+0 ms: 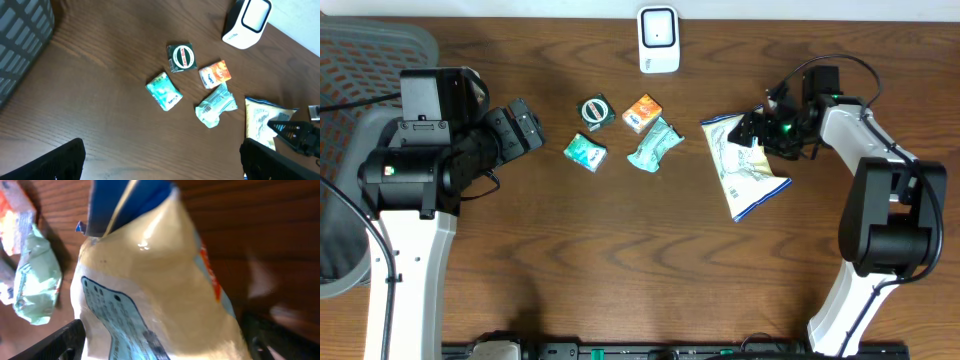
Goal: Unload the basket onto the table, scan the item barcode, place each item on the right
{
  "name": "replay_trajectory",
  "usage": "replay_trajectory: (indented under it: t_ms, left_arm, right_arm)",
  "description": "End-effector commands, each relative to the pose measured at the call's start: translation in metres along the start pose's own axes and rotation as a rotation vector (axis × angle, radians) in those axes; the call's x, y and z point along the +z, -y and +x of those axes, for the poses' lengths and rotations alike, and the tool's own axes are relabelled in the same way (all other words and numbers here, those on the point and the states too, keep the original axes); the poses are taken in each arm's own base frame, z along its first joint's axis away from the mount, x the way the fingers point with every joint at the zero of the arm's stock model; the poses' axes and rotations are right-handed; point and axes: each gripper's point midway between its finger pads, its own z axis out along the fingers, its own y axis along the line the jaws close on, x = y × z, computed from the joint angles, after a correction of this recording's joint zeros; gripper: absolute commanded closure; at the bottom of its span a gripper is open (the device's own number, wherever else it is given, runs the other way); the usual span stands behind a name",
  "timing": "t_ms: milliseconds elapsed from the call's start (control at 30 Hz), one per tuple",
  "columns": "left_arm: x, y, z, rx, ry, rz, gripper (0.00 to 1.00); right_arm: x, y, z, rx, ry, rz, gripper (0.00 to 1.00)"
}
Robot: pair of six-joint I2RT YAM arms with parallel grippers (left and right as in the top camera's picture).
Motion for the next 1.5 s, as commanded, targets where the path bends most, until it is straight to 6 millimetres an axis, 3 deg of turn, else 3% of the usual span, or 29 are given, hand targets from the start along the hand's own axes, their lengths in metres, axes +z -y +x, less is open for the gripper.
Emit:
replay_trajectory:
  t_ms: [0, 33, 67, 133, 167, 233, 367, 567, 633, 767, 867, 933, 1000, 1067, 1100, 1133, 1167, 1200, 1400, 1467]
  left_arm:
    - [0.0, -0.002, -0.002, 0.003, 0.006, -0.008, 0.02]
    - [0.0, -0.002, -0.002, 0.003, 0.006, -0.008, 0.02]
    - [0.0, -0.002, -0.002, 0.003, 0.006, -0.008, 0.02]
    - [0.0, -0.002, -0.002, 0.003, 0.006, -0.008, 0.02]
    - [0.0, -0.002, -0.002, 0.003, 0.006, -0.008, 0.02]
    - [0.0, -0.002, -0.002, 0.003, 0.006, -0.008, 0.02]
    - [0.0, -0.002, -0.002, 0.003, 0.006, -0.008, 0.02]
    - [0.0, -0.002, -0.002, 0.003, 0.006, -0.008, 0.02]
    - [0.0, -0.002, -0.002, 0.003, 0.006, -0.008, 0.02]
    - [0.0, -0.002, -0.002, 0.003, 0.005, -0.007, 0.02]
    - [0.0, -0.002, -0.002, 0.003, 0.006, -0.008, 0.02]
    - [0.0, -0.002, -0.002, 0.003, 0.006, -0.008, 0.02]
    - [0.0, -0.002, -0.002, 0.003, 0.005, -0.008, 0.02]
    - [0.0, -0.002, -0.002, 0.003, 0.006, -0.008, 0.02]
    - [0.0, -0.002, -0.002, 0.003, 0.006, -0.008, 0.02]
    - [0.0, -0.002, -0.002, 0.003, 0.006, -0.008, 0.02]
    - [0.0, -0.002, -0.002, 0.003, 0.006, -0.008, 0.02]
    - [0.0, -0.002, -0.002, 0.003, 0.006, -0.008, 0.02]
    - [0.0, -0.002, -0.002, 0.003, 0.005, -0.008, 0.02]
    - [0.0, -0.002, -0.002, 0.003, 0.006, -0.008, 0.02]
  right_arm:
    - [0.025, -0.008, 0.016, -0.014, -0.075, -0.038, 0.1]
    - [0.026, -0.011, 0.017, -0.022, -0.078, -0.039, 0.26]
    - [0.028, -0.013, 0.018, -0.028, -0.079, -0.041, 0.55]
    - [0.028, -0.014, 0.018, -0.016, -0.081, -0.041, 0.9]
    - [0.028, -0.014, 0.018, 0.0, -0.083, -0.041, 0.99]
    - [0.025, -0.018, 0.017, 0.019, -0.081, -0.065, 0.99]
    - [0.002, -0.043, 0.005, 0.02, -0.045, -0.224, 0.99]
    - [-0.09, -0.104, -0.029, -0.041, 0.09, -0.667, 0.99]
    - [-0.108, -0.111, -0.033, -0.031, 0.105, -0.729, 0.99]
    - [-0.097, -0.097, -0.036, -0.011, 0.121, -0.62, 0.99]
    - [-0.076, -0.068, -0.032, 0.032, 0.115, -0.407, 0.99]
    - [-0.06, -0.029, -0.026, 0.068, 0.106, -0.147, 0.8]
    - [-0.055, 0.005, -0.017, 0.085, 0.085, 0.077, 0.78]
    - [-0.052, 0.01, -0.01, 0.018, 0.054, 0.137, 0.7]
    - [-0.051, 0.01, -0.008, -0.027, 0.045, 0.147, 0.56]
    - [-0.052, 0.011, -0.009, -0.05, 0.047, 0.162, 0.27]
    - [-0.055, 0.014, -0.013, -0.057, 0.057, 0.193, 0.1]
    - [-0.059, 0.016, -0.016, -0.064, 0.065, 0.218, 0.04]
    - [-0.093, 0.021, -0.041, -0.248, 0.088, 0.364, 0.01]
    - [-0.092, 0.027, -0.034, -0.239, 0.055, 0.375, 0.01]
